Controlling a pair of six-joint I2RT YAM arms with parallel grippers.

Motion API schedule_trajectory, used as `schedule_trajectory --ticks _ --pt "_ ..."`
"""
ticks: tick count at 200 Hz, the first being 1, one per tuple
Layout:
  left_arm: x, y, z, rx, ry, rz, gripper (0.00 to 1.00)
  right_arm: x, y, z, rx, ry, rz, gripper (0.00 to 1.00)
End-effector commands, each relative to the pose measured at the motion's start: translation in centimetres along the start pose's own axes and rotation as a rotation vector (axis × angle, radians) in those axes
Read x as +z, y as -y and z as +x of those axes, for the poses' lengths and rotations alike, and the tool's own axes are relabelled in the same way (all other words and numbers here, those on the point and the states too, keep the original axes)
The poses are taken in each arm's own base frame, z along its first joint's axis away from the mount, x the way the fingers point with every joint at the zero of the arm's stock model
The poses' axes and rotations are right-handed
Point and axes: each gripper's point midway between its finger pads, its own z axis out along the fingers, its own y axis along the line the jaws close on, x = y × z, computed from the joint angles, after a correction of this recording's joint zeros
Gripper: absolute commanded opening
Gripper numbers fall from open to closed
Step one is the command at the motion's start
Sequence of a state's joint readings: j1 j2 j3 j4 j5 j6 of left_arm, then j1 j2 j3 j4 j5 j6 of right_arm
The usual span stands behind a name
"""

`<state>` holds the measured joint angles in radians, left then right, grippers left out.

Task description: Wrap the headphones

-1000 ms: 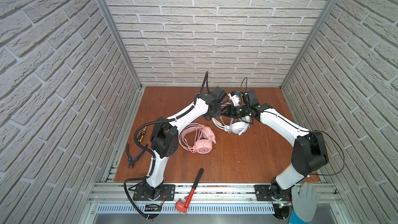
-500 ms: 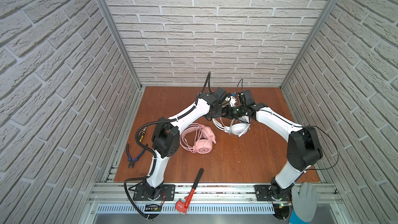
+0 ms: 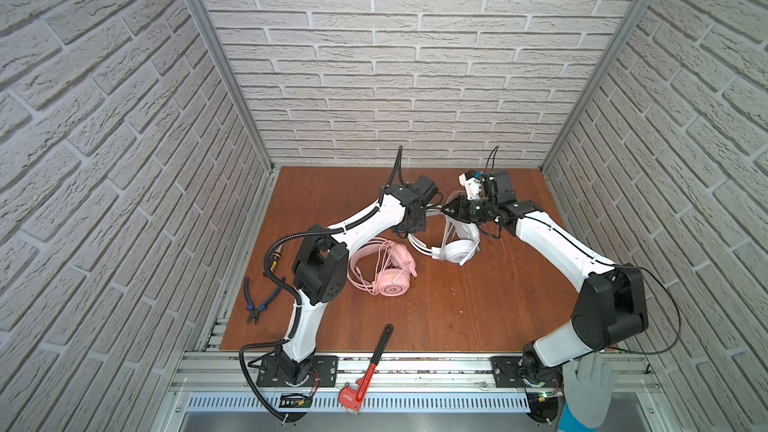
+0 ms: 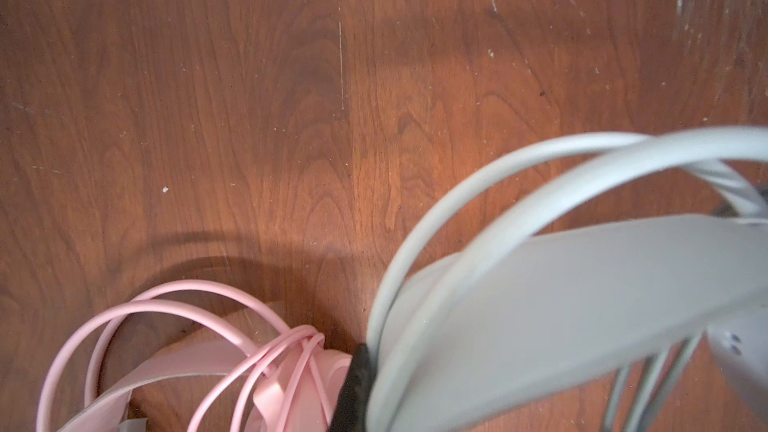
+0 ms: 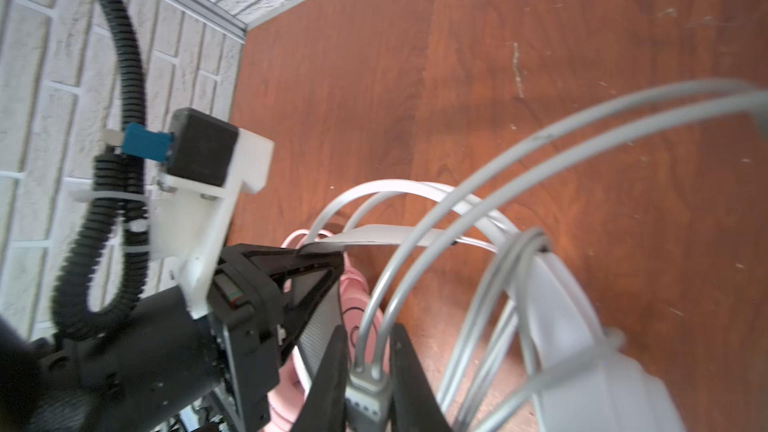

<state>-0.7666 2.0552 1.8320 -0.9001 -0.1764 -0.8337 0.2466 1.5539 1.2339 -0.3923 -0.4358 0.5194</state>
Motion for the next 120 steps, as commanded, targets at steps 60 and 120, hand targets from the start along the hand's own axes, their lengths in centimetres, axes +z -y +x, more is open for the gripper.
schedule_trajectory --ticks 60,120 --pt "-2.4 3.8 0.1 -0.105 0.099 0.145 0.0 0.0 4.0 1.8 -0.056 -0.048 0.168 0.08" --pt "-2.2 4.3 1.1 -0.122 0.089 0.133 0.0 -0.7 5.3 2.1 -0.055 -0.057 0.194 0.25"
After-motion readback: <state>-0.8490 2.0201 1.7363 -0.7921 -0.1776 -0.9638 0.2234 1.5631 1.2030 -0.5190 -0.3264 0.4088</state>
